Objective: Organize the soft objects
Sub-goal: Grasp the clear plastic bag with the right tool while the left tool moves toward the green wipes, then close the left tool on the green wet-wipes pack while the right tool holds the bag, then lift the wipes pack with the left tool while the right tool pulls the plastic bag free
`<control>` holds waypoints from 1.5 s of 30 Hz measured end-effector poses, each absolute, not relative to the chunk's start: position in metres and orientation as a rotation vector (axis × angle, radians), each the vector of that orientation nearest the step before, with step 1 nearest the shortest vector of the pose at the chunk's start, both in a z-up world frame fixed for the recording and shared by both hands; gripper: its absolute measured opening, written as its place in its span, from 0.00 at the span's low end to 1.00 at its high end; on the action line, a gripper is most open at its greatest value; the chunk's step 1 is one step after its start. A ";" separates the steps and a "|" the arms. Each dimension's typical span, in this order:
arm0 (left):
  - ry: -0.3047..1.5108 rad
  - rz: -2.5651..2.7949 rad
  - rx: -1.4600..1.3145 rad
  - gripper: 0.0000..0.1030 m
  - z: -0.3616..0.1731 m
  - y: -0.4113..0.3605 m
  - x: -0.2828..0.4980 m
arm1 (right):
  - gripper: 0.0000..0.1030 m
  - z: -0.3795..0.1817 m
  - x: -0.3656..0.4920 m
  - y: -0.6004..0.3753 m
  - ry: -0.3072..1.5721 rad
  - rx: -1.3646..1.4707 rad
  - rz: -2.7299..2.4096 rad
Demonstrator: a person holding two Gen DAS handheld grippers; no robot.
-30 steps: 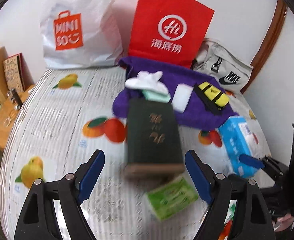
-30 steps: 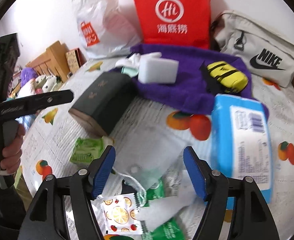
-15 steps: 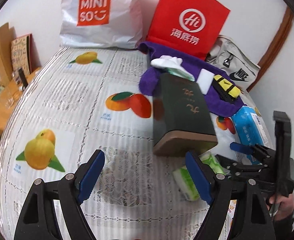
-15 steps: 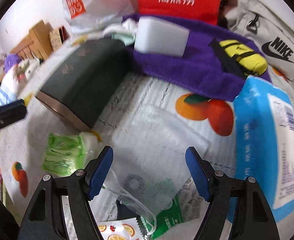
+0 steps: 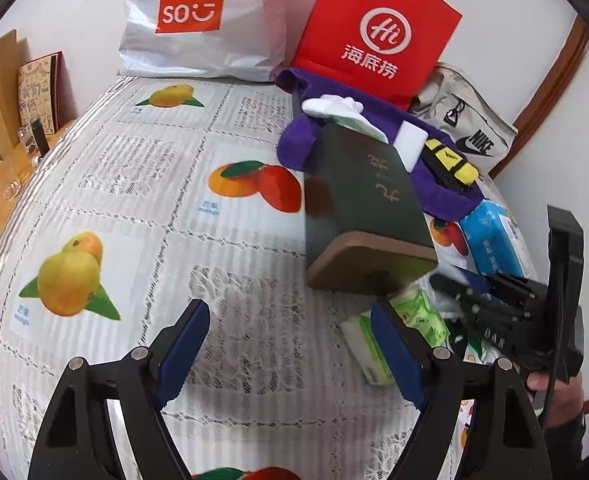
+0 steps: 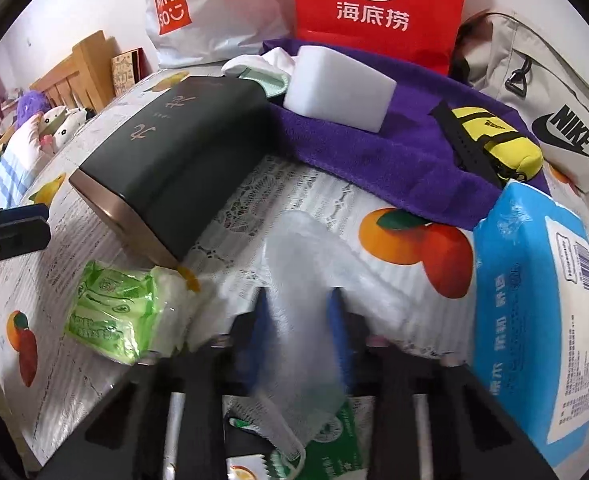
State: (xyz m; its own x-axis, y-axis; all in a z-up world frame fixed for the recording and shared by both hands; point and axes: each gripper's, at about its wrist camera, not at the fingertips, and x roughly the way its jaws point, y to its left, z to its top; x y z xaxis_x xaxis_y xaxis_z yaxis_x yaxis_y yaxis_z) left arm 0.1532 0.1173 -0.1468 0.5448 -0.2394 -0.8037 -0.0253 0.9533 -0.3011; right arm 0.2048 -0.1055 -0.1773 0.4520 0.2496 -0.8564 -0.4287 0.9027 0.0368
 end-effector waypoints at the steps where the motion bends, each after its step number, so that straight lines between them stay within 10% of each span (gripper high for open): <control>1: 0.992 -0.135 -0.293 0.79 -0.147 0.115 0.152 | 0.07 -0.177 0.207 -0.109 1.027 -0.176 0.424; 22: 1.037 -0.218 -0.218 0.80 -0.146 0.038 0.145 | 0.05 -0.105 0.127 -0.171 0.830 -0.083 0.463; 45: 1.005 -0.102 -0.160 0.82 -0.170 0.021 0.151 | 0.05 -0.166 0.092 -0.259 0.901 -0.011 0.314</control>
